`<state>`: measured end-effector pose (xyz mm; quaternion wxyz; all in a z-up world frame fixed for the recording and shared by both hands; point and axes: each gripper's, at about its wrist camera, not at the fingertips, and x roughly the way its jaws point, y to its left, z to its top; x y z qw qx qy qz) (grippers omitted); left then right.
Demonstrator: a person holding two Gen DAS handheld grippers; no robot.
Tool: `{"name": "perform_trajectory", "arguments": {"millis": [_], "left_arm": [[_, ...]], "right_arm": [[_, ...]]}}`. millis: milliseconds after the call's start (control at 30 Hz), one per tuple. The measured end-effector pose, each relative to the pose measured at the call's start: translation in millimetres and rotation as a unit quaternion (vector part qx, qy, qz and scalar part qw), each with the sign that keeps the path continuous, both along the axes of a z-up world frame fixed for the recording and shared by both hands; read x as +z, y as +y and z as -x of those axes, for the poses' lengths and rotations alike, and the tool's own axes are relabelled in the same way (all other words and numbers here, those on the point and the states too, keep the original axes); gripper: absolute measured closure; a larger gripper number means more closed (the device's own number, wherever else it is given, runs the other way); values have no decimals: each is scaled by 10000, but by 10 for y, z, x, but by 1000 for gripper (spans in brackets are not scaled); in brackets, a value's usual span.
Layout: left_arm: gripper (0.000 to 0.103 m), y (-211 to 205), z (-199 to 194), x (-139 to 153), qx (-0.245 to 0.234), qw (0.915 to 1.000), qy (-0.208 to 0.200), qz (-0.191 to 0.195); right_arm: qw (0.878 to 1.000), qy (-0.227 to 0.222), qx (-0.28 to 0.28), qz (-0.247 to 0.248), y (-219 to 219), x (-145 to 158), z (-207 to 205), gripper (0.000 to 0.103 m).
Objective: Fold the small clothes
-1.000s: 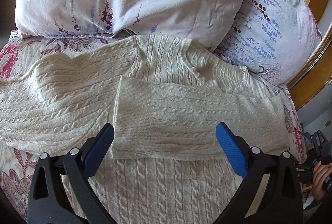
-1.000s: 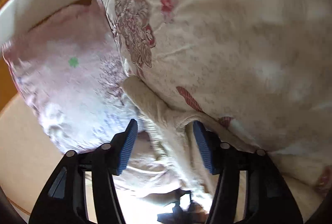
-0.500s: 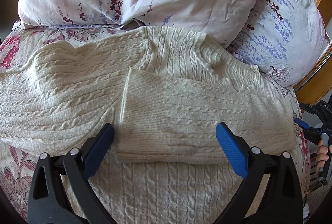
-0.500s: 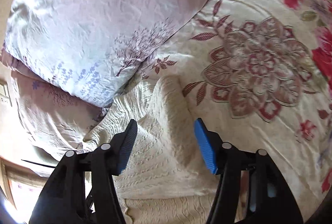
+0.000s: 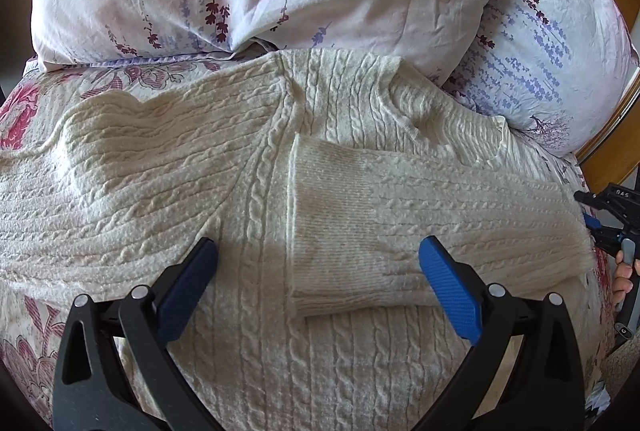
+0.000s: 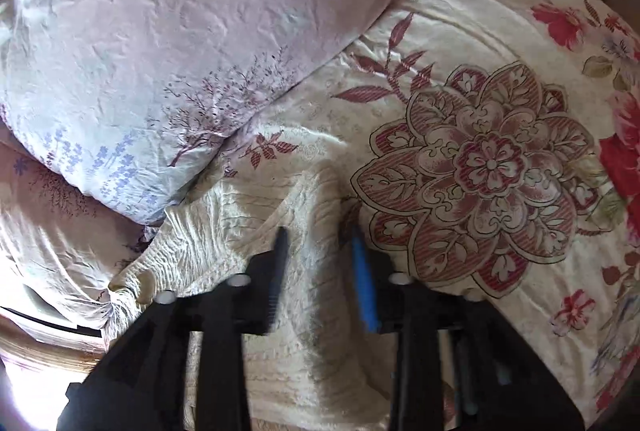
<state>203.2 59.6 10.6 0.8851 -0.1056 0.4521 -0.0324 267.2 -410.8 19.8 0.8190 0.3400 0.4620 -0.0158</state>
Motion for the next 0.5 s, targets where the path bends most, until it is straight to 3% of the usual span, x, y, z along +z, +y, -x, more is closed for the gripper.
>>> {"name": "perform_trajectory", "arguments": {"millis": [33,100,167,267,367,433,467,500], "left_arm": [[2,-6,-8,-7,-12,10000,-2,-10],[2,-3,-9,-12,-4,10000,-2,-16],[2,2,-12,-16,21,10000,7,-41],[2,-1,-17,-24,38,10000,19,-90],[2,-10,-23,-35,34,9998,46,-165],[2,-12,-28,-37,31,9998,54,-196],[2,-8,-29,-37,27,9998,50,-198],[2,-5,-29,-34,14,9998,53,-191]], "right_arm": [[9997,-249,-60,27,-19,116,112,35],[9973,-723,66,73,4,274,288,36],[9940,-990,459,75,108,363,425,48],[9859,-1155,1202,-134,361,359,558,55],[9836,-937,1518,-270,545,227,612,55],[9908,-427,1286,68,547,39,630,53],[9932,-106,1147,170,516,-107,633,58],[9943,-286,1026,18,458,-140,679,58]]}}
